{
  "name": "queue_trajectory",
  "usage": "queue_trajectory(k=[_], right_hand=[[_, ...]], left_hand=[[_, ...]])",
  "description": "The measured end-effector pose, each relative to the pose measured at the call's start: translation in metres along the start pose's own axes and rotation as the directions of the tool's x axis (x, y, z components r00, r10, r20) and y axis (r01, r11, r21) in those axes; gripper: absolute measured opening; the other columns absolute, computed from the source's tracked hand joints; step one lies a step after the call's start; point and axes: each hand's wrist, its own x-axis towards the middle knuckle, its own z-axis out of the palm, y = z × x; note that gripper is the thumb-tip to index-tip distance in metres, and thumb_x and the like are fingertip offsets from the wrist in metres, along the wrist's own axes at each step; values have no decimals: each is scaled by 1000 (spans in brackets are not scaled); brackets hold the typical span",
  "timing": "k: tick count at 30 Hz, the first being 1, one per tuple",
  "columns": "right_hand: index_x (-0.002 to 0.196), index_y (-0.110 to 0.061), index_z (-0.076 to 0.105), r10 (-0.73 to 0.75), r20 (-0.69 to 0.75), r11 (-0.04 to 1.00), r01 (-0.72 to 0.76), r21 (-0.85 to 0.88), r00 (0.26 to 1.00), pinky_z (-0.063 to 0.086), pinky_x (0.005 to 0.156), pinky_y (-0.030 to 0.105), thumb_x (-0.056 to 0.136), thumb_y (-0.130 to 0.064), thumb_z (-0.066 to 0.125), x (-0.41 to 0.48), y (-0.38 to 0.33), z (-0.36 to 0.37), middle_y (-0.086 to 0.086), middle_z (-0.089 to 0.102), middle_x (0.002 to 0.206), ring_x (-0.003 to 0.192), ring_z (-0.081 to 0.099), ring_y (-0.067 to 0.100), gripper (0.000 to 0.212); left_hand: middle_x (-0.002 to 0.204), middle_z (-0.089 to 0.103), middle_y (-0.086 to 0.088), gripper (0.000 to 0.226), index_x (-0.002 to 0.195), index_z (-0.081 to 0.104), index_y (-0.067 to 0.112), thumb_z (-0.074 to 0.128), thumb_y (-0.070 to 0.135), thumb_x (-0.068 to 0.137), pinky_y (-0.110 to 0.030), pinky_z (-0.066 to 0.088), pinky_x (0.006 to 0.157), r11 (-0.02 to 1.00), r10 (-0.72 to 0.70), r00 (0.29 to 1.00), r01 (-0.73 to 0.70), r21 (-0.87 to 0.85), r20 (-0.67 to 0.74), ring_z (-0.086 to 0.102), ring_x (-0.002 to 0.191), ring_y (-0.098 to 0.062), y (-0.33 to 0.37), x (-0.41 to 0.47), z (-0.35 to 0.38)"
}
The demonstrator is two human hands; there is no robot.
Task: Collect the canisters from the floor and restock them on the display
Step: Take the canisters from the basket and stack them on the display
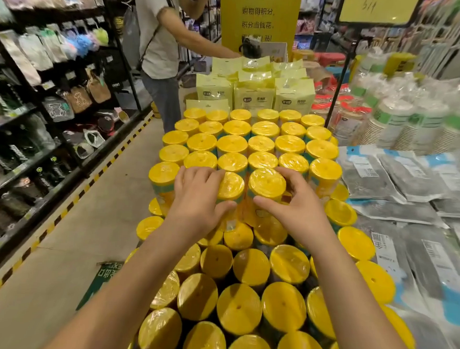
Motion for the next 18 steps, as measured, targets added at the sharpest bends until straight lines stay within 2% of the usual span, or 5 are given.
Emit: queue_trajectory(k=[3,8,11,14,18], right_hand=[[146,-34,44,-24,-28,994,21,-106,999,44,100,28,78,-47,84,7,7,12,-12,46,144,132,44,8,80],[148,-32,45,-26,-87,985,10,-173,996,36,96,22,79,-49,83,12,14,20,-8,41,143,126,38,3,81],[151,-29,41,-32,-62,971,17,-237,998,44,106,33,79,-52,81,13,11,20,-4,41,147,135,41,14,86],[154,-25,35,-21,-6,947,18,-320,1000,41,110,39,81,-51,80,13,3,17,1,40,151,140,39,21,90],[157,-22,30,-145,67,841,158,-518,987,39,112,41,84,-52,77,-1,-20,10,5,38,154,143,36,23,92]], left_hand=[[140,51,-3,70,147,47,18,61,58,90,-53,11,123,994,49,990,-61,-86,-135,38,136,-27,-7,-17,3],[131,57,-1,66,138,56,17,51,60,88,-59,22,118,983,55,962,-100,-156,-269,46,129,-24,-10,-44,-3],[131,57,0,63,137,57,18,53,59,89,-60,29,113,978,54,960,-106,-178,-275,47,127,-23,-11,-60,-10],[132,55,1,62,137,56,19,51,59,90,-59,29,113,980,47,968,-92,-177,-245,45,128,-23,-16,-75,-20],[135,51,3,62,140,53,22,53,59,90,-50,31,114,989,12,983,-39,-140,-186,41,129,-20,-28,-96,-36]])
